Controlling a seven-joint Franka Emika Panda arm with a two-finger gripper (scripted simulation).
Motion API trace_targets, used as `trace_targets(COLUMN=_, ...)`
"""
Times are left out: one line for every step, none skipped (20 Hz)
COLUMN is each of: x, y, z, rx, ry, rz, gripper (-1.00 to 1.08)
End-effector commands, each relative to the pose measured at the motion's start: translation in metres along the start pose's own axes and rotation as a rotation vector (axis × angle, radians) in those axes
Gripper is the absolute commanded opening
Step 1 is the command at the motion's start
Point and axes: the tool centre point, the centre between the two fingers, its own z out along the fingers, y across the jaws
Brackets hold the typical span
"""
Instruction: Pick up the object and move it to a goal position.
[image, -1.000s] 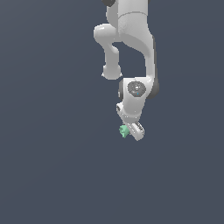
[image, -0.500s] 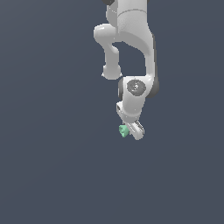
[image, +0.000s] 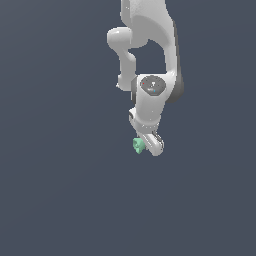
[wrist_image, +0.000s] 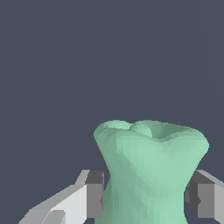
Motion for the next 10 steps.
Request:
trace_targets(x=0.007, y=-0.001, z=-0.02, rx=0.0, ry=0.0, rz=0.0, gripper=-1.0)
trace_targets(x=0.01, y=-0.001, z=-0.026, rx=0.0, ry=0.0, rz=0.0, gripper=-1.0)
trace_targets(x=0.012, y=-0.002, z=-0.032, rx=0.0, ry=0.0, rz=0.0, gripper=-1.0)
trace_targets(x=0.014, y=-0.002, z=-0.037, rx=0.0, ry=0.0, rz=0.0, gripper=-1.0)
trace_targets(x=0.016, y=-0.002, z=-0.042, rx=0.0, ry=0.0, rz=0.0, gripper=-1.0)
trace_targets(x=0.018, y=-0.003, z=-0.046, rx=0.0, ry=0.001, rz=0.0, gripper=-1.0)
trace_targets(x=0.019, y=-0.003, z=-0.049, rx=0.0, ry=0.001, rz=0.0, gripper=-1.0)
trace_targets(x=0.02, y=-0.004, z=-0.052, rx=0.0, ry=0.001, rz=0.0, gripper=-1.0)
trace_targets(x=0.021, y=-0.004, z=-0.054, rx=0.0, ry=0.001, rz=0.0, gripper=-1.0)
trace_targets(x=0.022, y=-0.004, z=-0.056, rx=0.0, ry=0.001, rz=0.0, gripper=-1.0)
